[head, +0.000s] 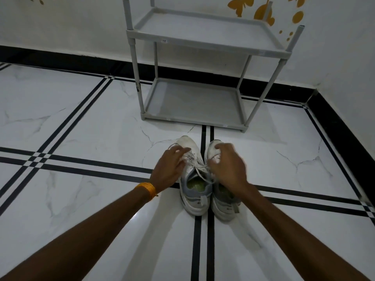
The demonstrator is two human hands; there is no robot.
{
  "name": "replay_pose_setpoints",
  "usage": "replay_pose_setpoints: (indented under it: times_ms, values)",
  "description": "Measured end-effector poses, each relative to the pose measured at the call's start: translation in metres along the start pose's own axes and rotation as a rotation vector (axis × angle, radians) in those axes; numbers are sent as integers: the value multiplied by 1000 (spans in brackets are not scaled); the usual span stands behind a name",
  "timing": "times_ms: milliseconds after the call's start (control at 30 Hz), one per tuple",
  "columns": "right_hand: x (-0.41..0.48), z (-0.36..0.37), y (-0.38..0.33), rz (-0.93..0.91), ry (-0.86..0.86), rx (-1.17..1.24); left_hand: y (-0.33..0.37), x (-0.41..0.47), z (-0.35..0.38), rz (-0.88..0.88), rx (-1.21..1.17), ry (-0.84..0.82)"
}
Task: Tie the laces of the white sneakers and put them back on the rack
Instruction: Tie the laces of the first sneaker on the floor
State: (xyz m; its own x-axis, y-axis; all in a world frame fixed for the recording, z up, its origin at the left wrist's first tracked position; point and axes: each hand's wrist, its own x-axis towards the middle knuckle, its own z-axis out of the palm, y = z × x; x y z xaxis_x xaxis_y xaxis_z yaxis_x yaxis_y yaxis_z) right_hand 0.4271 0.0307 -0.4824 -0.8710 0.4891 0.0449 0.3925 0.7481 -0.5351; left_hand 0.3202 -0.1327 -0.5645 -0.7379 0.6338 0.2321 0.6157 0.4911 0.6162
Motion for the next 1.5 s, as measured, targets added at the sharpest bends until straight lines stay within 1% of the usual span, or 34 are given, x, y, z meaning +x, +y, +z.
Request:
replay_pose_setpoints:
  times_ms: [33,100,167,200,300,400,500,567,600,667,767,833,933,967,1067,1167,1267,1333,1500]
  values:
    - [-4,4,-6,-108,-76,-74,1,2,0,63,80,-43]
    - [-10,17,-15,-273,-232,-344,3,5,-1,148,228,-81]
    - [-9,25,-17,-349,-296,-564,2,8,-1,190,338,-108]
    - [-7,25,-16,-350,-308,-603,1,10,-1,194,368,-110]
    - [1,30,-6,-375,-310,-597,0,17,0,217,404,-110]
    - [6,32,2,-383,-297,-487,1,22,2,372,503,-177]
    - [9,31,9,-351,-263,-433,-2,27,-3,484,577,-152]
    - [8,31,12,-322,-249,-394,-8,25,-4,537,603,-141]
    - [8,32,13,-313,-244,-377,-9,21,-3,530,565,-161]
    - [6,34,14,-294,-252,-328,-7,11,1,419,398,-203]
    - [5,35,13,-266,-256,-287,2,2,7,130,81,-170]
    - [5,37,14,-263,-249,-279,3,-1,11,-15,-106,-158]
    - [4,38,13,-256,-245,-271,6,-5,17,-174,-267,-106]
    - [4,38,11,-253,-250,-269,8,-6,18,-218,-277,-70]
    - [4,37,8,-245,-278,-262,12,-4,25,-271,-221,10]
    - [4,33,8,-246,-304,-223,9,4,27,-399,-294,89]
    - [0,30,10,-259,-303,-119,7,8,27,-495,-324,199]
    - [-4,30,11,-252,-281,-54,5,6,27,-501,-314,233]
    - [-7,34,15,-216,-258,12,2,3,26,-444,-229,208]
